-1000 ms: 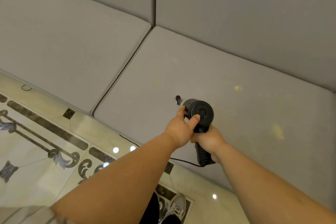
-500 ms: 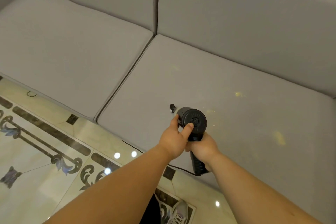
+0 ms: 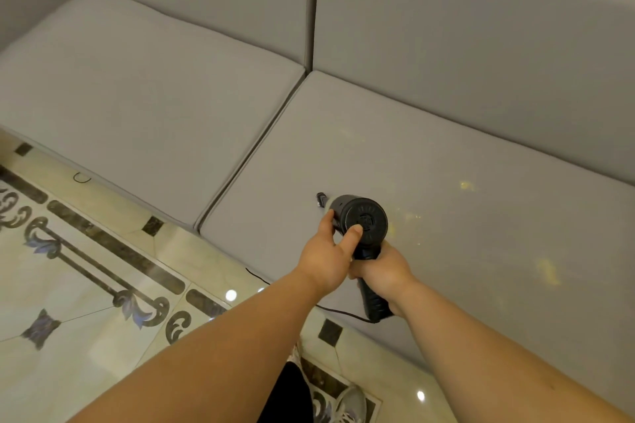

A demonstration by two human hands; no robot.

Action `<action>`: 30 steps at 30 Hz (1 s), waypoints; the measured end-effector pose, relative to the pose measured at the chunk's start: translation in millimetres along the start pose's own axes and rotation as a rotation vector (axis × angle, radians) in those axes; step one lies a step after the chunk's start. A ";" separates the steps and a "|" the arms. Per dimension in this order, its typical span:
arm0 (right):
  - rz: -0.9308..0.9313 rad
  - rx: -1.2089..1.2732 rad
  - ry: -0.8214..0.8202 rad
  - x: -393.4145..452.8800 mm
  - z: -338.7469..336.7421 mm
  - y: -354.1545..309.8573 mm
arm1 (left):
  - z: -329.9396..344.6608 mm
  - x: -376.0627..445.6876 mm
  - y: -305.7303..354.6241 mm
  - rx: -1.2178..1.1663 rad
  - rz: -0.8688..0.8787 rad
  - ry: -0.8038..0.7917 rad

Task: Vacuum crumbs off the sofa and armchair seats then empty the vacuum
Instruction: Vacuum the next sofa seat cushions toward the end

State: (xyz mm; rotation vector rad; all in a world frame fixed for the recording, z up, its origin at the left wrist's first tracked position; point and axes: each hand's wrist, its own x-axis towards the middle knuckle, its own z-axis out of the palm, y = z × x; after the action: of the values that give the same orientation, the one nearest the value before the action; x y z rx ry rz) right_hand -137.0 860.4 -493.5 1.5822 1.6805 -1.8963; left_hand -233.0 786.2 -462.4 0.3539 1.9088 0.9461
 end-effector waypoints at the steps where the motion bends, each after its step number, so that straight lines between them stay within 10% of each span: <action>1: 0.010 -0.008 -0.014 2.7 4.2 0.8 | -3.2 2.4 -3.2 0.011 -0.015 -0.002; 16: 0.049 -0.020 0.086 -21.2 -60.8 22.5 | 60.2 -4.4 24.2 -0.061 -0.031 -0.170; 30: -0.038 0.012 0.109 35.5 -60.0 -106.0 | -8.5 80.2 110.1 -0.102 0.077 -0.150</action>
State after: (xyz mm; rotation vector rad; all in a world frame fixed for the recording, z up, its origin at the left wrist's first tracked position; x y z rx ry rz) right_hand -190.5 963.5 -442.5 1.6983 1.7574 -1.8733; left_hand -296.8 902.2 -428.9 0.4283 1.7143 1.0350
